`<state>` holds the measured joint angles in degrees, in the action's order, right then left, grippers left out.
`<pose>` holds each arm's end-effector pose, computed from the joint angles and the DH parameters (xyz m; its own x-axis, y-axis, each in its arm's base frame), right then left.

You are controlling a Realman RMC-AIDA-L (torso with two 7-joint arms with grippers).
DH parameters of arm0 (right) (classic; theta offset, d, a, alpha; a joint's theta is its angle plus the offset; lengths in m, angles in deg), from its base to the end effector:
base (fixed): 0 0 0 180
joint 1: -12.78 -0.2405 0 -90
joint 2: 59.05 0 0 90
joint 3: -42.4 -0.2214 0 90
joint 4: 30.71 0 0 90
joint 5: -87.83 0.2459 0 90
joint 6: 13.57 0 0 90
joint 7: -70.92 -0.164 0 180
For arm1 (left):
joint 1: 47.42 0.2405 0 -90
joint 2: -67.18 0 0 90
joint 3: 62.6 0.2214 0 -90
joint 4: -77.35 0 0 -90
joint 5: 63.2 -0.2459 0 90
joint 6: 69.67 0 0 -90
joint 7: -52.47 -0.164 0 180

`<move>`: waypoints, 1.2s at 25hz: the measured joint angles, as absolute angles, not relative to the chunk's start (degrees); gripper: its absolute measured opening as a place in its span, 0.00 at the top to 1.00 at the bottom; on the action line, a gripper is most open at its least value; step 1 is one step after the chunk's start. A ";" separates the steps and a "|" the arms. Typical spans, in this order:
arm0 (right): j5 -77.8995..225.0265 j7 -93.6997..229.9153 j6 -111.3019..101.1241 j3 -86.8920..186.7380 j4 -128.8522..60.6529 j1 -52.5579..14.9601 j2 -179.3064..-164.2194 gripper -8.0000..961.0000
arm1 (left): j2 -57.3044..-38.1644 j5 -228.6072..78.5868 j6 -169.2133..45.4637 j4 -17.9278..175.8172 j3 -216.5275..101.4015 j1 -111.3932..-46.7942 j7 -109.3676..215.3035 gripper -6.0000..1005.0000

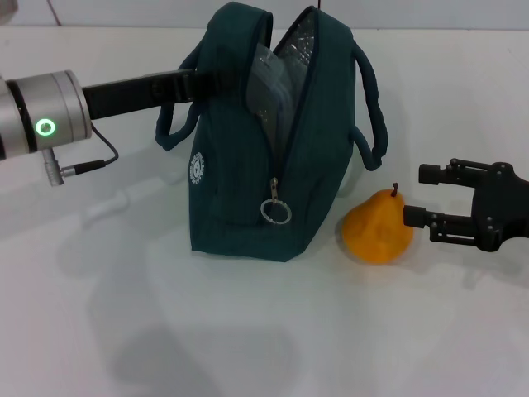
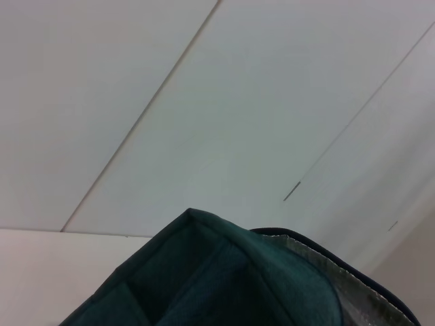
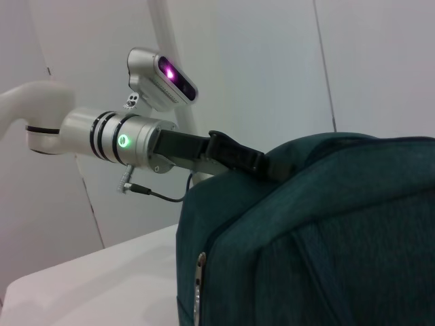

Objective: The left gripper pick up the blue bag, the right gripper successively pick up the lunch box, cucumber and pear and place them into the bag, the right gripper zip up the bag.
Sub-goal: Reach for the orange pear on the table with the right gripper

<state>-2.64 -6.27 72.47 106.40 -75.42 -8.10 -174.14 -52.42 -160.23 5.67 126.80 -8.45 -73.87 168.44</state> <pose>0.2326 0.3387 0.0070 0.8041 -0.2210 -0.5518 -0.3627 -0.9179 -0.1609 -0.2108 0.3941 0.0254 0.4144 0.6184 0.6677 0.8134 -0.5808 0.0332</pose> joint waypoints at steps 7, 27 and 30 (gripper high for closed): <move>2.30 0.19 71.69 106.45 -70.54 -8.23 -174.19 0.26 | -52.52 -160.19 5.18 126.75 -8.45 -73.32 167.81 0.96; 3.34 3.55 64.61 110.13 -64.08 -13.16 -174.70 0.39 | -52.52 -159.63 5.21 126.75 -8.46 -73.25 167.78 0.96; 3.35 3.54 64.20 110.64 -64.04 -13.18 -174.77 0.45 | -52.53 -159.61 5.21 126.75 -8.46 -73.25 167.78 0.96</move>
<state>3.35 3.54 64.20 110.64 -64.04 -13.18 -174.77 -52.53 -159.61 5.21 126.75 -8.46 -73.25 167.78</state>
